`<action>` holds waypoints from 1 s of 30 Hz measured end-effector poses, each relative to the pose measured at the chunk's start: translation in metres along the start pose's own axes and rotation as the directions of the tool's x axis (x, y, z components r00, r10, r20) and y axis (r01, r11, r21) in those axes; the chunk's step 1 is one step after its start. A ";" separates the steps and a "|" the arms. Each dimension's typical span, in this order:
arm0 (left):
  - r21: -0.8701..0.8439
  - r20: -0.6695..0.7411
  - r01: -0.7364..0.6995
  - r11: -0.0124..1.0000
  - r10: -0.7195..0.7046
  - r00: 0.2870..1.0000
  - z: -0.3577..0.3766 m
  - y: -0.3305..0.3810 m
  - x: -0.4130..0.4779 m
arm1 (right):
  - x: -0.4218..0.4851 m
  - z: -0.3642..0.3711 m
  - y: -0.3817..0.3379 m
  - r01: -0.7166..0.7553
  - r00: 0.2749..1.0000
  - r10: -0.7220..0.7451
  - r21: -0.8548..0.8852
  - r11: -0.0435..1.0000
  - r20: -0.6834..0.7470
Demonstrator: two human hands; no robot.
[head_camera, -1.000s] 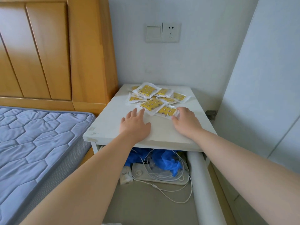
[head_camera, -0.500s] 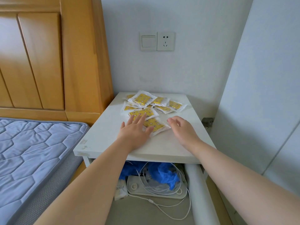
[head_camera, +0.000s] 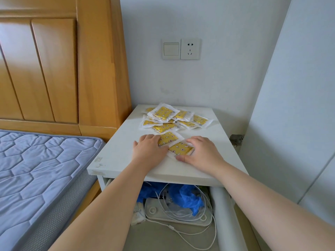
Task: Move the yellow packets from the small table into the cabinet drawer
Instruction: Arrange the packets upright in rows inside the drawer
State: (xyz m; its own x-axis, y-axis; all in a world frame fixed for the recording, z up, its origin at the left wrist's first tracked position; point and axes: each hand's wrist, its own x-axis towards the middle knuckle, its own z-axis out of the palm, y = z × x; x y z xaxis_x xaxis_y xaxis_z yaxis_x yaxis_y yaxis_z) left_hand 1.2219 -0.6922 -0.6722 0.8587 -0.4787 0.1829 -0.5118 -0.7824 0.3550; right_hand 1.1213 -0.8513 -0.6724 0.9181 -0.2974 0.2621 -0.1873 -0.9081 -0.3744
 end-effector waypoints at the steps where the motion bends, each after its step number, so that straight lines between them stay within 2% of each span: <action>1: -0.009 -0.003 -0.013 1.000 0.013 1.000 -0.001 -0.001 0.000 | 0.001 0.000 0.001 -0.051 0.998 0.050 -0.007 0.999 -0.043; 4: -0.154 0.008 -0.092 0.984 0.094 0.995 -0.001 -0.006 0.000 | 0.005 0.001 0.009 -0.195 0.960 0.216 0.128 0.972 -0.178; 6: -0.267 0.039 -0.137 0.954 0.153 0.988 -0.002 -0.008 -0.001 | 0.006 0.004 0.016 -0.200 0.958 0.232 0.186 0.962 -0.170; 9: -0.269 0.071 -0.188 0.945 0.214 0.974 -0.003 -0.005 -0.004 | 0.007 0.004 0.017 -0.190 0.967 0.227 0.265 0.946 -0.119; 12: -0.311 0.096 -0.158 0.937 0.196 0.976 -0.008 -0.001 -0.004 | 0.007 0.002 0.017 -0.169 0.974 0.211 0.348 0.922 -0.087; 16: -0.207 0.085 -0.149 0.967 0.170 0.982 -0.009 0.000 -0.005 | 0.005 -0.001 0.014 -0.119 0.990 0.139 0.415 0.902 -0.019; 19: -0.199 0.098 -0.093 0.976 0.114 0.989 -0.008 0.002 -0.005 | 0.002 -0.006 0.011 -0.099 0.994 0.110 0.494 0.864 0.009; 23: -0.269 0.097 -0.049 0.962 0.077 0.992 -0.008 0.006 -0.005 | 0.000 -0.013 0.005 -0.138 0.986 0.165 0.634 0.761 0.017; 30: -0.422 -0.024 -0.084 0.903 0.082 0.996 -0.013 0.005 -0.008 | 0.009 -0.003 -0.010 -0.157 0.976 0.217 0.644 0.749 -0.014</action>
State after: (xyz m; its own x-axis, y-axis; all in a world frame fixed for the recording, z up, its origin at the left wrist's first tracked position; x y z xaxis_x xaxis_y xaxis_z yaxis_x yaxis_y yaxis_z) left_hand 1.2126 -0.6874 -0.6600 0.8144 -0.5311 0.2337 -0.5231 -0.4976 0.6919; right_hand 1.1305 -0.8460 -0.6640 0.8506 -0.4915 0.1869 -0.0600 -0.4438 -0.8941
